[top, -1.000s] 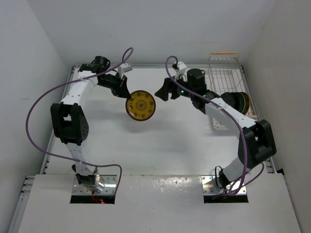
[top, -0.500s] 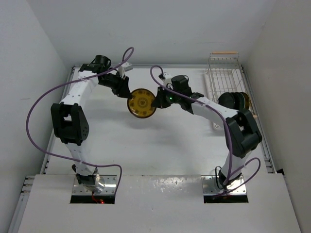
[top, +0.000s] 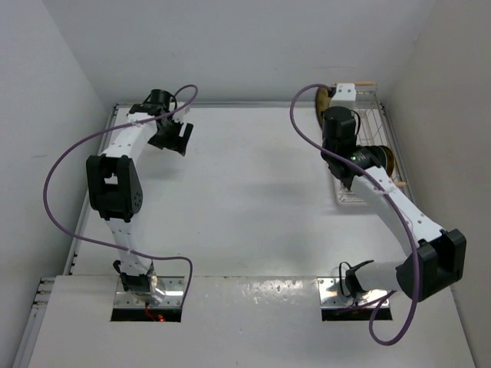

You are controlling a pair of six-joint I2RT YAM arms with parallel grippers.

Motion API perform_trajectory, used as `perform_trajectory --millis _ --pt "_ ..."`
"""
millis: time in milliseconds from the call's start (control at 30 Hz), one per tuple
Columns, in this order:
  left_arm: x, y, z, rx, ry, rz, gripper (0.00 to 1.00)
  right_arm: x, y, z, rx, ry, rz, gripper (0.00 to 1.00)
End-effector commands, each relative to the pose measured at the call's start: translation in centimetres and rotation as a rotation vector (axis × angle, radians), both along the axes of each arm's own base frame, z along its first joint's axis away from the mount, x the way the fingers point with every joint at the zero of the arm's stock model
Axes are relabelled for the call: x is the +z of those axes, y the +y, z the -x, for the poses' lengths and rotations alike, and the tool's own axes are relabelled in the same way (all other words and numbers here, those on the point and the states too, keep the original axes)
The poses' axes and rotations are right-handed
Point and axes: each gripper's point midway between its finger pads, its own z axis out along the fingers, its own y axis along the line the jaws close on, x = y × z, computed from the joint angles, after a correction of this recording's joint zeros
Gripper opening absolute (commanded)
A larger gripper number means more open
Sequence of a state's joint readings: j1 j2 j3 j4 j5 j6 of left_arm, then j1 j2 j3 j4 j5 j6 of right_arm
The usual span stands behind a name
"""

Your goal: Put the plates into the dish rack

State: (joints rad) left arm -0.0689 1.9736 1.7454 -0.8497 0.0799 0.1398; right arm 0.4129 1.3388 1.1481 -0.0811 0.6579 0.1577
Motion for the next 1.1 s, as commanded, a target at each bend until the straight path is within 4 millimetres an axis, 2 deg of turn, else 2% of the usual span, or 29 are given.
perform_trajectory --millis 0,33,100,133,167,267,300,333,400,433,600,800,1000,1067 --pt "0.7 1.7 -0.4 0.089 -0.035 -0.055 0.85 0.5 -7.0 2.8 -0.269 0.062 0.248 0.0" --pt "0.4 1.5 -0.2 0.084 -0.025 -0.047 0.85 0.4 -8.5 3.1 -0.307 0.077 0.248 0.0" --pt "0.4 1.5 -0.2 0.092 -0.025 -0.042 0.85 -1.1 -8.9 3.6 -0.3 0.131 0.209 0.0" --pt "0.4 1.5 -0.2 0.092 -0.025 -0.042 0.85 -1.2 -9.8 3.7 -0.332 0.121 0.155 0.0" --pt "0.4 1.5 -0.2 0.092 -0.025 -0.042 0.85 -2.4 -10.1 4.0 -0.32 0.16 0.122 0.0" --pt "0.4 1.5 -0.2 0.084 -0.025 -0.047 0.85 -4.1 -11.5 4.6 -0.353 0.204 0.081 0.0" --pt "0.4 1.3 -0.2 0.079 -0.025 -0.039 0.85 -4.3 -11.5 4.8 -0.346 0.206 0.07 0.0" --pt "0.1 1.3 0.1 0.079 -0.016 -0.04 0.85 -5.7 -11.5 5.2 -0.348 0.233 0.067 0.0" --pt "0.1 1.3 0.1 0.079 -0.015 -0.04 0.85 -6.6 -11.4 5.1 -0.315 0.237 0.035 0.0" --pt "0.1 1.3 0.1 0.079 -0.015 -0.04 0.85 -7.8 -11.3 5.3 -0.306 0.264 0.035 0.0" --pt "-0.2 1.4 0.3 0.079 -0.006 -0.041 0.85 -10.8 -11.4 6.0 -0.287 0.351 0.028 0.0" --pt "-0.2 1.4 0.3 0.079 -0.006 -0.041 0.85 -12.7 -11.9 6.3 -0.28 0.422 0.101 0.0" --pt "-0.2 1.4 0.3 0.079 -0.006 -0.041 0.85 -13.0 -11.9 6.1 -0.266 0.447 0.139 0.0" --pt "-0.2 1.5 0.3 0.083 -0.007 -0.049 0.85 -13.7 -11.9 6.1 -0.262 0.473 0.146 0.0"
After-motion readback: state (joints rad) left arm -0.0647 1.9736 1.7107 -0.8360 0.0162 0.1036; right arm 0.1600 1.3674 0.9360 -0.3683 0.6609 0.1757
